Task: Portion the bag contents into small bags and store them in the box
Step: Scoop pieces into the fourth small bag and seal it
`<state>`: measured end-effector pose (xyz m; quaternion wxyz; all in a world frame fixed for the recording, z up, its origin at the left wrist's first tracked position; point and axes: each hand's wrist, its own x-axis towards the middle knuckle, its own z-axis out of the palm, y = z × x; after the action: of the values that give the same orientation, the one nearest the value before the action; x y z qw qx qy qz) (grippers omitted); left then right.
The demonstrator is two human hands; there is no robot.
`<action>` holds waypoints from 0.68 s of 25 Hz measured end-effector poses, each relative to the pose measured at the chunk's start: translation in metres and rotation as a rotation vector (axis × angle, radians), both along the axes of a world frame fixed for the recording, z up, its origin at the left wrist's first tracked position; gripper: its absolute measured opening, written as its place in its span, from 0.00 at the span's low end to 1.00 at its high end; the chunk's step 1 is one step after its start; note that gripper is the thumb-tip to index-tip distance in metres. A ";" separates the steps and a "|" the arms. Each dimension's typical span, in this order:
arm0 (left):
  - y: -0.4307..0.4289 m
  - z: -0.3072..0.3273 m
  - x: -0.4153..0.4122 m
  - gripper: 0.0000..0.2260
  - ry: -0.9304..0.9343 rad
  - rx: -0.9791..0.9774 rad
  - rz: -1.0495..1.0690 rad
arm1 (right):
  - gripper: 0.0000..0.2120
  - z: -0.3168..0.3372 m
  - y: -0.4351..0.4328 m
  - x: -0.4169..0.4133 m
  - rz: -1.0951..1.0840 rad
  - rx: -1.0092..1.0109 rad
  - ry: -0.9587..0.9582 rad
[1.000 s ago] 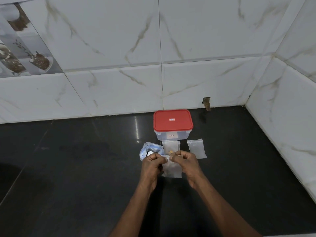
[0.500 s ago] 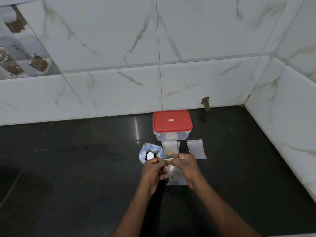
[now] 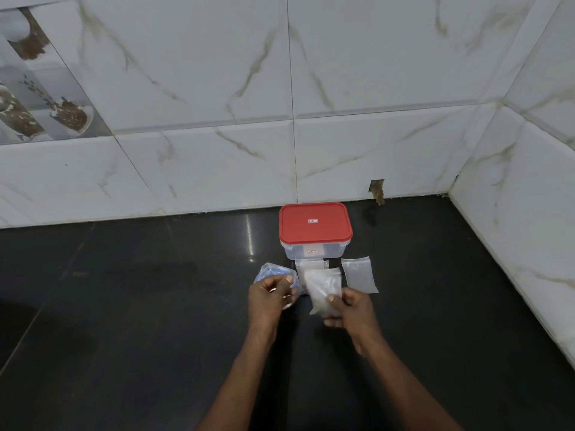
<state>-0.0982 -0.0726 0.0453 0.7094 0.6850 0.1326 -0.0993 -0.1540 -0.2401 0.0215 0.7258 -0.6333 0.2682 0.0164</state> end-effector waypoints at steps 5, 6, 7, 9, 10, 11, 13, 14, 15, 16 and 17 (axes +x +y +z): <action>0.031 -0.015 0.012 0.14 -0.018 0.510 0.237 | 0.05 -0.013 -0.009 0.047 -0.173 -0.191 0.027; 0.035 -0.018 0.014 0.18 0.017 0.546 0.229 | 0.03 -0.016 -0.006 0.057 -0.147 -0.207 0.035; 0.037 -0.021 0.017 0.21 0.053 0.562 0.204 | 0.01 -0.020 -0.001 0.066 -0.120 -0.226 0.042; 0.037 -0.023 0.022 0.26 0.101 0.555 0.164 | 0.07 -0.024 0.010 0.080 -0.053 -0.361 0.079; 0.037 -0.025 0.025 0.29 0.104 0.520 0.153 | 0.10 -0.025 0.014 0.084 -0.004 -0.510 0.097; 0.037 -0.028 0.028 0.31 0.125 0.478 0.157 | 0.15 -0.029 0.017 0.087 0.063 -0.705 0.112; 0.039 -0.041 0.033 0.25 0.120 0.453 0.145 | 0.24 -0.032 0.022 0.084 0.190 -1.045 0.154; 0.039 -0.047 0.035 0.17 0.110 0.455 0.122 | 0.28 -0.031 0.024 0.081 0.217 -1.163 0.159; 0.038 -0.045 0.033 0.13 0.103 0.462 0.112 | 0.29 -0.033 0.025 0.079 0.219 -1.253 0.144; 0.038 -0.038 0.030 0.12 0.092 0.454 0.114 | 0.28 -0.030 0.025 0.078 0.215 -1.310 0.111; 0.038 -0.037 0.030 0.12 0.081 0.434 0.117 | 0.25 -0.034 0.022 0.079 0.223 -1.329 0.054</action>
<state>-0.0685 -0.0345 0.0079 0.5439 0.8083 0.2187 -0.0548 -0.0755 -0.2178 -0.0127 0.1686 -0.9685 0.1725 -0.0616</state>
